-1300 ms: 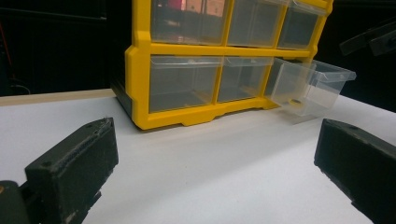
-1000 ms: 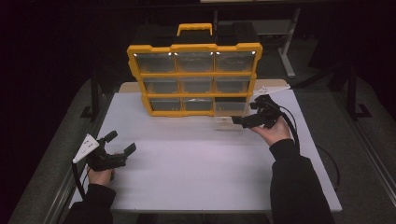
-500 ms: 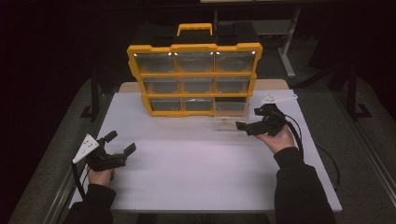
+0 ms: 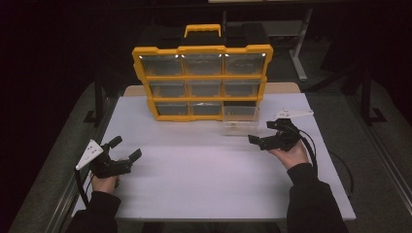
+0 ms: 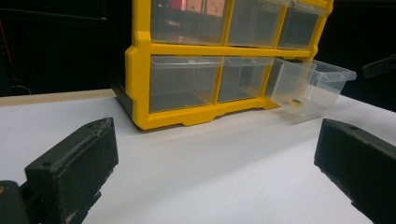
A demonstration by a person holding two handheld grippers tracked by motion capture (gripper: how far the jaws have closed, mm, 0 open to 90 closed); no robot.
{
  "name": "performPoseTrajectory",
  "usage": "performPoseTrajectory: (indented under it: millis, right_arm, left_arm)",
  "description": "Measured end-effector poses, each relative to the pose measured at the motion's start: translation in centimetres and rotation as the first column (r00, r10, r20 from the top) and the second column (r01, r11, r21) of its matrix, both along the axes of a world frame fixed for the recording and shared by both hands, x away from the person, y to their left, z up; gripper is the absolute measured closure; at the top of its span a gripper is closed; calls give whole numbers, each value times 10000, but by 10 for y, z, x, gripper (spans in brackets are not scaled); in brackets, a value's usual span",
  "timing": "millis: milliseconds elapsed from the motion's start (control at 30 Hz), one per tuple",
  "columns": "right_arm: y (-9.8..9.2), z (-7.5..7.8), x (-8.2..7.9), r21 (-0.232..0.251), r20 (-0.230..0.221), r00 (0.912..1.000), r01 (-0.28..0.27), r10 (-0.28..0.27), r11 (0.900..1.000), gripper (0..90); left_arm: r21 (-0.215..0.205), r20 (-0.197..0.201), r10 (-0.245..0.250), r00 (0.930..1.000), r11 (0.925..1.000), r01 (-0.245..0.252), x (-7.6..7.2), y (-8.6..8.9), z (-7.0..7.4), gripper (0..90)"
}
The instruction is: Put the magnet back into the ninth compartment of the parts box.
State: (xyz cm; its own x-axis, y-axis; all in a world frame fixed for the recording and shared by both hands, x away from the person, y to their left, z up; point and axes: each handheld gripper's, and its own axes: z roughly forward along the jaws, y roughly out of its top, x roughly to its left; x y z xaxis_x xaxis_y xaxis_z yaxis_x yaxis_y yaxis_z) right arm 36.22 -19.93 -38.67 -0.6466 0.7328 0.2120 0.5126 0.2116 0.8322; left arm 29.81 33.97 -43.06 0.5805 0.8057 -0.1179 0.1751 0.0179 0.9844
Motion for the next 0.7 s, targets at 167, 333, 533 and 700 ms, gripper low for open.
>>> performPoseTrajectory:
  millis: [167,333,533,700]
  right_arm:
    - [-1,-4,-4,55,43,10000,49,-49,10000,0]
    - [-6,-13,-10,270,10,9999,106,-106,9996,0]
    - [-11,-19,-17,380,-57,9999,163,-161,9991,0]
    - [-13,-25,-23,343,-115,9998,192,-188,9992,0]
  left_arm:
    - [10,6,-12,10000,10000,12,0,0,0,0]
    - [8,-2,-8,10000,10000,8,0,0,0,0]
    - [22,-10,-7,10000,10000,7,0,0,0,0]
    - [-33,8,-10,10000,10000,10,0,0,0,0]
